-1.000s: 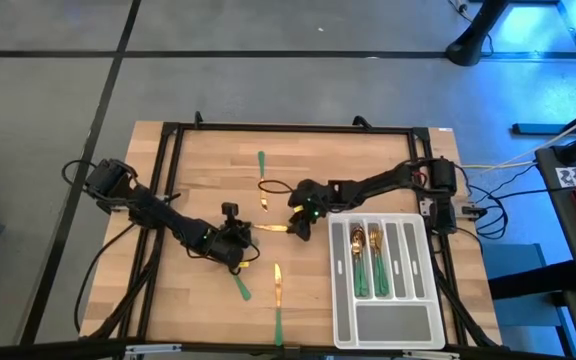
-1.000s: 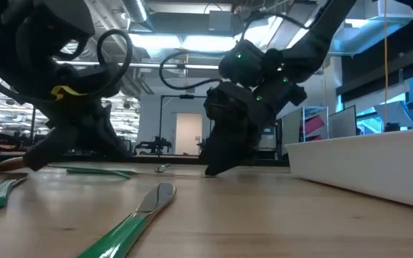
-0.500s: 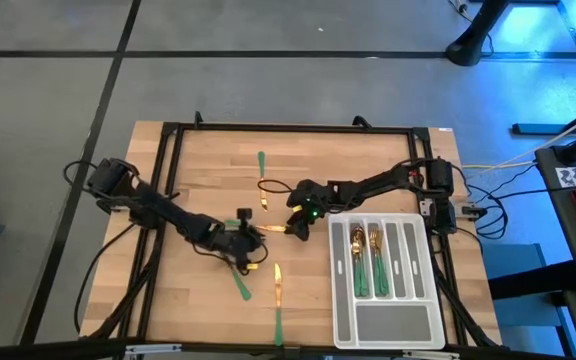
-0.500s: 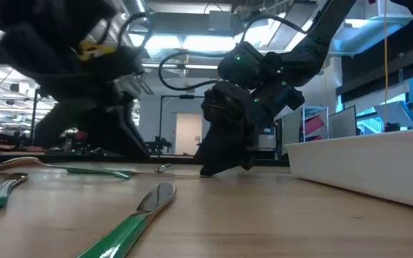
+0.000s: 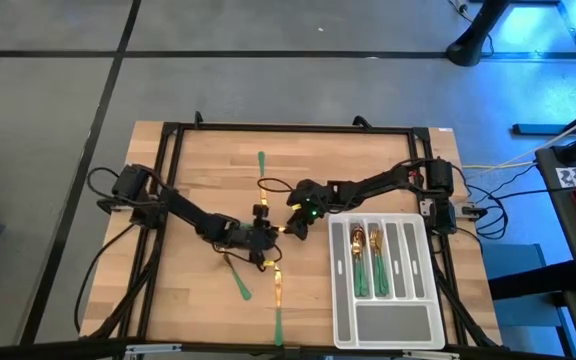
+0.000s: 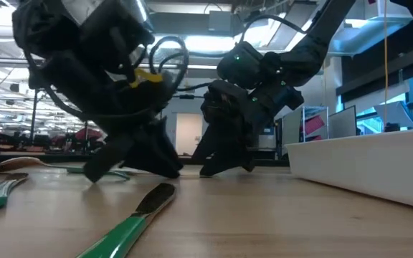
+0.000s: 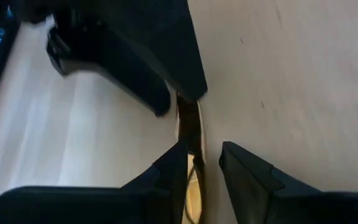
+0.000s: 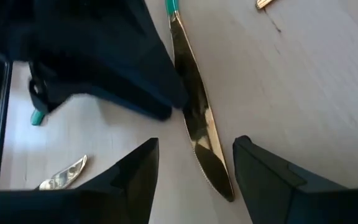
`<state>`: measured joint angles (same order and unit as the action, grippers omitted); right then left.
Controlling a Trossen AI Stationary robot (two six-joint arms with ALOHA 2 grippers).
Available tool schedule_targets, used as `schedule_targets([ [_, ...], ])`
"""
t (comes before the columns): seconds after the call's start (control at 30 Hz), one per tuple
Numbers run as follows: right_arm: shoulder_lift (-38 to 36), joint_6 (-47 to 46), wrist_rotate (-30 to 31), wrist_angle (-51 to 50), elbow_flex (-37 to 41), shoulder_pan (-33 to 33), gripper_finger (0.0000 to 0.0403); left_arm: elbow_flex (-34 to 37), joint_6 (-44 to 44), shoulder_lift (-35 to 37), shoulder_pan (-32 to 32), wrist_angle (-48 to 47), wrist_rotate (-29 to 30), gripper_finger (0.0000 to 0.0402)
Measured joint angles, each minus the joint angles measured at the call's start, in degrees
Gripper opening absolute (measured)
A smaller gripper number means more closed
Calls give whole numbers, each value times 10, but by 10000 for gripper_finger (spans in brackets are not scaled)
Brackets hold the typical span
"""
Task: Sort silverware
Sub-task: Put the middle right green knife into the silverware rack
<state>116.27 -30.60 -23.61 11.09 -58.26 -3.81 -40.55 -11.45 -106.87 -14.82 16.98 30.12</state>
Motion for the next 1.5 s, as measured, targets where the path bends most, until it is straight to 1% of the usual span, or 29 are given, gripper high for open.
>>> schedule_targets([
  [0.1,0,-8,-15,1,0,0,202,-16,-25,-21,6,3,4,98],
  [0.27,0,-14,-38,4,0,2,202,-26,-22,-48,24,36,-5,98],
  [0.43,0,-26,-34,14,1,17,202,-25,-12,-54,40,54,-5,98],
  [0.63,0,-39,-27,14,1,24,202,-23,-11,-55,37,82,-2,98],
  [0.97,0,-31,-27,13,1,31,202,-23,29,-59,37,99,27,98],
  [1.07,0,-10,-11,10,1,38,202,-22,28,-60,38,113,30,98],
  [1.17,0,-4,-3,6,1,44,202,-23,25,-61,41,130,45,98],
  [1.33,0,22,22,-10,0,50,202,-23,29,-61,42,133,50,98],
  [1.5,-2,41,62,-35,-2,60,202,-23,27,-61,43,142,50,98],
])
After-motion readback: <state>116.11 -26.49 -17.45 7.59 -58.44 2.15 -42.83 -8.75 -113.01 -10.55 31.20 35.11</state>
